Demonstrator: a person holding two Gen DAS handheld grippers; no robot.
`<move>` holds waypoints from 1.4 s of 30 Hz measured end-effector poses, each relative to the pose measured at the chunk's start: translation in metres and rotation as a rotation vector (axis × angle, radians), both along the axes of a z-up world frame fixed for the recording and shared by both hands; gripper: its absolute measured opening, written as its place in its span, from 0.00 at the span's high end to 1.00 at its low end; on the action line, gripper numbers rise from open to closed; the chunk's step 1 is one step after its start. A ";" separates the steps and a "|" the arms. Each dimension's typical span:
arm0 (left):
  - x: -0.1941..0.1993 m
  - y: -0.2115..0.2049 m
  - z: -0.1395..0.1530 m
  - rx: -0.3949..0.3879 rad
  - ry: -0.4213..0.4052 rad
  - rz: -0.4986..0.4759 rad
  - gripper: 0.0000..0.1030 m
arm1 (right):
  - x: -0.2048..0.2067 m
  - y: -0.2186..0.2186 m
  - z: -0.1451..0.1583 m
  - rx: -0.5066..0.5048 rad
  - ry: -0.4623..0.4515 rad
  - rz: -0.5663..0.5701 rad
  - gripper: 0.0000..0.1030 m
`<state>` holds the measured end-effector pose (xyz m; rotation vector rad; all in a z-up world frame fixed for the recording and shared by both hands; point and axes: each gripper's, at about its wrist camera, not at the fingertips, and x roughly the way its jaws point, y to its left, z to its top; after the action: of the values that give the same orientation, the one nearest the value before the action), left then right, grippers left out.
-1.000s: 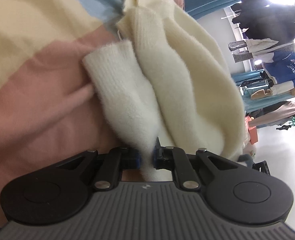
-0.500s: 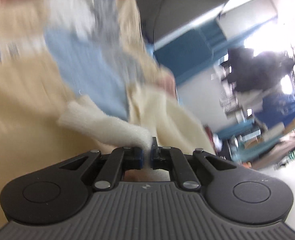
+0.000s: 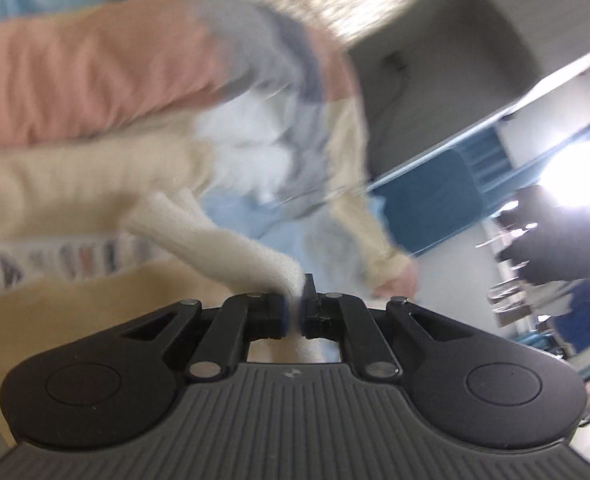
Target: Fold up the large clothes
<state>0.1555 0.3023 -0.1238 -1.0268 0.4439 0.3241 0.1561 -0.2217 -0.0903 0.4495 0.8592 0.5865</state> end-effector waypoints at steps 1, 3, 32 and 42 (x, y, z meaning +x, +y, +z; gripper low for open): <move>0.001 -0.002 -0.007 0.009 0.044 0.007 0.93 | -0.002 0.013 -0.003 -0.073 -0.005 0.026 0.72; -0.003 -0.004 -0.015 -0.002 0.075 0.024 0.92 | -0.003 0.027 -0.008 -0.154 -0.028 0.054 0.72; -0.101 -0.195 0.039 0.068 -0.057 -0.461 0.32 | -0.012 -0.046 0.014 -0.037 -0.019 -0.095 0.24; -0.062 -0.218 -0.021 0.053 0.150 -0.549 0.32 | 0.006 -0.092 0.022 0.007 0.010 -0.247 0.23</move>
<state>0.0934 0.0848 -0.1450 -0.7932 0.8249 -0.0804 0.1616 -0.3134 -0.0679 0.5558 0.7973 0.3600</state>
